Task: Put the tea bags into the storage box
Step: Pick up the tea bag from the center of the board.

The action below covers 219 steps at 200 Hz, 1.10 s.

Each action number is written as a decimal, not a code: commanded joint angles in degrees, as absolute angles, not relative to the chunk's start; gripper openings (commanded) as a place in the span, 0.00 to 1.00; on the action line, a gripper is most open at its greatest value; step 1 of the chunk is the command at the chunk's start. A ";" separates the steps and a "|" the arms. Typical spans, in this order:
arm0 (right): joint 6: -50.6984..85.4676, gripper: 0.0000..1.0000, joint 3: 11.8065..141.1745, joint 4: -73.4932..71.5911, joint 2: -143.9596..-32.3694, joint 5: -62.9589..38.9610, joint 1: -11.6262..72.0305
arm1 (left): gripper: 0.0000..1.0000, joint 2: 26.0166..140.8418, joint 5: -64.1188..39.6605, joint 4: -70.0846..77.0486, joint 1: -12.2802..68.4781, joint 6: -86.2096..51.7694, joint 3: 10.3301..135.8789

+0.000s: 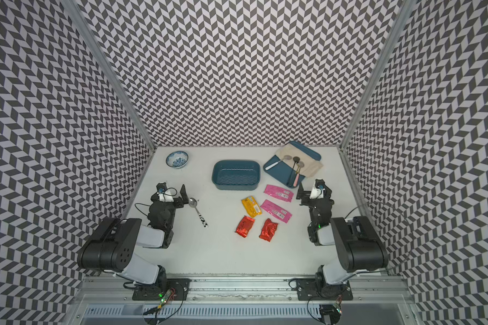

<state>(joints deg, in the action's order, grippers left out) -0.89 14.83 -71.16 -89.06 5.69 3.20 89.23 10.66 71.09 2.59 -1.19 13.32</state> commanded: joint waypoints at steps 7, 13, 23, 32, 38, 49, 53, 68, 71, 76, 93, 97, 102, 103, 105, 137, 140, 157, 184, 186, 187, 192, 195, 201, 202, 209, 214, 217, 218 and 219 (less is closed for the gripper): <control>-0.53 0.99 15.05 -71.72 -88.34 5.78 3.10 | 1.00 88.51 9.93 70.64 2.20 -1.74 14.41; -0.53 0.99 15.05 -71.72 -88.39 5.73 3.15 | 1.00 88.55 9.95 70.62 2.18 -1.76 14.41; -0.53 0.99 15.03 -71.72 -88.33 5.78 3.11 | 1.00 88.51 9.94 70.64 2.19 -1.76 14.41; -0.53 0.99 15.10 -71.72 -88.34 5.74 3.16 | 1.00 88.47 9.93 70.66 2.19 -1.76 14.41; -0.53 0.99 15.03 -71.72 -88.33 5.77 3.12 | 1.00 88.51 9.97 70.59 2.18 -1.75 14.41; -0.53 0.99 15.08 -71.77 -88.41 5.73 3.12 | 1.00 88.42 9.94 70.63 2.19 -1.78 14.34; -0.53 0.99 15.10 -71.80 -88.42 5.73 3.11 | 1.00 88.42 9.95 70.68 2.20 -1.76 14.33; -0.44 0.99 15.13 -71.97 -88.64 5.80 3.12 | 1.00 88.50 9.93 70.75 2.18 -1.75 14.33; -0.44 0.99 15.20 -72.06 -88.68 5.73 3.08 | 1.00 88.51 10.00 70.87 2.12 -1.75 14.33; -0.44 0.99 15.17 -72.09 -88.68 5.72 3.15 | 1.00 88.51 9.96 70.95 2.15 -1.75 14.26; -0.44 0.99 15.19 -72.15 -88.71 5.78 3.13 | 1.00 88.59 10.02 70.93 2.12 -1.74 14.32; -0.44 0.99 15.12 -72.14 -88.68 5.80 3.10 | 1.00 88.59 10.02 70.85 2.11 -1.76 14.39; -0.44 0.99 15.11 -72.15 -88.60 5.80 3.16 | 1.00 88.71 9.93 70.82 2.11 -1.76 14.48; -0.44 0.99 15.07 -72.15 -88.60 5.76 3.16 | 1.00 88.74 9.93 70.74 2.11 -1.76 14.49; -0.44 0.99 15.04 -72.16 -88.53 5.79 3.16 | 1.00 88.76 9.98 70.60 2.11 -1.71 14.61; -0.31 0.99 15.37 -70.75 -85.83 7.84 3.21 | 1.00 86.55 11.17 67.60 2.26 -1.84 16.27; -0.50 1.00 15.69 -69.53 -85.14 8.27 3.28 | 1.00 85.78 11.33 64.16 2.28 -2.04 17.50; 1.19 0.99 20.25 -58.78 -81.81 15.82 4.30 | 1.00 82.82 11.88 43.77 2.52 -3.59 26.75; 10.40 1.00 34.38 -29.67 -79.37 18.31 4.35 | 1.00 80.42 13.54 35.03 5.07 -6.83 29.99; 11.08 1.00 35.03 -28.20 -79.37 17.78 4.38 | 1.00 80.24 13.34 34.62 5.31 -6.50 30.08; 11.34 1.00 35.58 -27.50 -79.37 17.37 4.39 | 1.00 80.20 13.30 34.36 5.51 -6.41 30.16; 12.39 0.98 37.63 -24.33 -79.44 15.23 4.37 | 1.00 80.01 13.87 32.80 6.56 -5.89 30.94; 12.84 0.96 38.83 -22.42 -79.62 13.81 4.46 | 1.00 79.94 15.02 31.69 7.28 -5.89 31.45; 14.11 0.93 40.96 -18.80 -79.83 11.60 4.61 | 1.00 79.77 16.46 29.30 8.45 -6.05 32.51; 14.40 0.92 41.31 -18.23 -79.91 11.25 4.68 | 1.00 79.74 16.54 28.84 8.62 -6.06 32.82; 15.80 0.89 43.52 -14.38 -80.38 8.86 5.14 | 1.00 79.64 16.61 26.25 9.54 -6.09 34.36; 16.57 0.87 45.12 -11.82 -80.77 7.12 5.66 | 1.00 79.55 16.55 24.39 10.18 -6.19 35.45; 17.06 0.84 45.96 -10.13 -81.04 6.22 6.08 | 1.00 79.44 16.53 23.18 10.46 -6.47 36.23; 17.23 0.84 46.27 -9.55 -81.12 5.97 6.20 | 1.00 79.40 16.57 22.75 10.55 -6.62 36.53; 17.40 0.84 46.56 -9.04 -81.21 5.71 6.31 | 1.00 79.38 16.63 22.54 10.68 -6.78 36.72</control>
<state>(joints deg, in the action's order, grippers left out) 10.09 40.97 -30.30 -80.79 12.69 4.32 79.90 14.39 37.06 7.75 -5.06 32.51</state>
